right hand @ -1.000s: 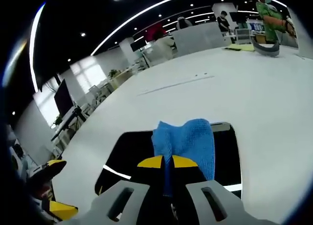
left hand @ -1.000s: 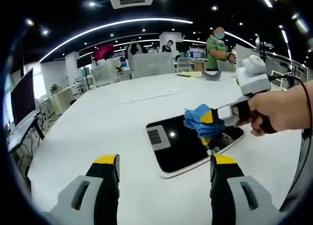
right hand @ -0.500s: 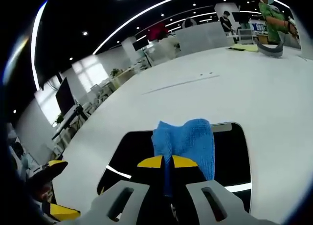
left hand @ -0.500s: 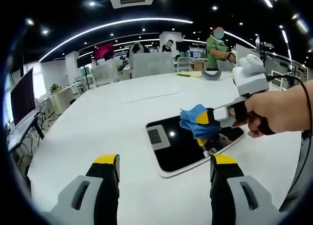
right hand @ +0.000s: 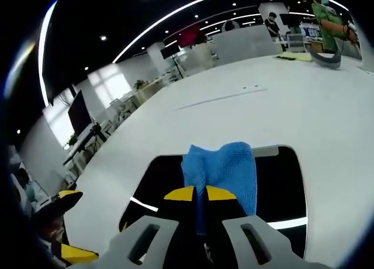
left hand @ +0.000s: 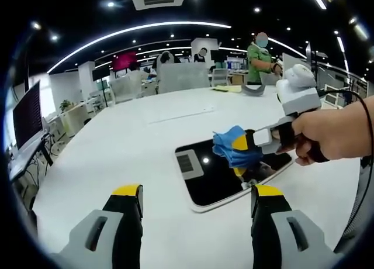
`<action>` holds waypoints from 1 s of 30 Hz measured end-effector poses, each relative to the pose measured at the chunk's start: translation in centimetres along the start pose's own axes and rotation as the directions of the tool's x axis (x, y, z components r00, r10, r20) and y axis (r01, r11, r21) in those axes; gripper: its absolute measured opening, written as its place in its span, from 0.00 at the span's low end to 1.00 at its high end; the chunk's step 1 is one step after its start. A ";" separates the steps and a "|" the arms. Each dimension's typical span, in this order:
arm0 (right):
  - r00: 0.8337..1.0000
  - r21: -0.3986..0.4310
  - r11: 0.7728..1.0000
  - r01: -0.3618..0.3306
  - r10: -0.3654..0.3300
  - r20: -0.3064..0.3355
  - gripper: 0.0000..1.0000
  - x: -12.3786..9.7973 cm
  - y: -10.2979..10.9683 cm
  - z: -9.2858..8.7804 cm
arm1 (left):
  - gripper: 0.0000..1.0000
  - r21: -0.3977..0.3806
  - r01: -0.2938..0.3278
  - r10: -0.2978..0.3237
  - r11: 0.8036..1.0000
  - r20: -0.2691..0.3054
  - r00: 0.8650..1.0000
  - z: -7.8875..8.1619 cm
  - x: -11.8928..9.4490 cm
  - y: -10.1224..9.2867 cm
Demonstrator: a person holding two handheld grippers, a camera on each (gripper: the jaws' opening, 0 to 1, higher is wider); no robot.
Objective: Wipe the mirror surface with the cleaning cloth until all visible marks leave the cleaned area.
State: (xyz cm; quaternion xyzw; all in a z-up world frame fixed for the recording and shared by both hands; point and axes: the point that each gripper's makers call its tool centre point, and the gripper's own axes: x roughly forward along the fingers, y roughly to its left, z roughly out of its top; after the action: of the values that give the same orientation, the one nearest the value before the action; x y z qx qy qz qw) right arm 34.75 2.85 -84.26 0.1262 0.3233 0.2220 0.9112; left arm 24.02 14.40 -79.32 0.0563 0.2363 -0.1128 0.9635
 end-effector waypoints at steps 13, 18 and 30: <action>0.999 0.008 1.000 -0.028 0.028 -0.025 0.01 1.2 2.5 -0.3 | 0.75 -0.001 -0.036 0.036 0.999 -0.012 0.999 -0.5 0.8 1.1; 0.999 0.003 0.999 -0.036 0.036 -0.031 0.01 1.6 3.4 -0.4 | 0.75 -0.001 -0.034 0.034 0.999 -0.014 0.999 -0.5 0.6 1.0; 0.999 0.012 0.999 -0.042 0.042 -0.033 0.01 2.1 4.2 -0.6 | 0.75 -0.003 -0.033 0.033 0.999 -0.013 0.999 -0.3 0.0 0.7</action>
State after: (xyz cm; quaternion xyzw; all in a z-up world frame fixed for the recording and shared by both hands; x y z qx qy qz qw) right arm 34.46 7.56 -84.21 0.1346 0.3369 0.2413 0.9001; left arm 24.06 15.17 -79.54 0.0592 0.2418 -0.0958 0.9638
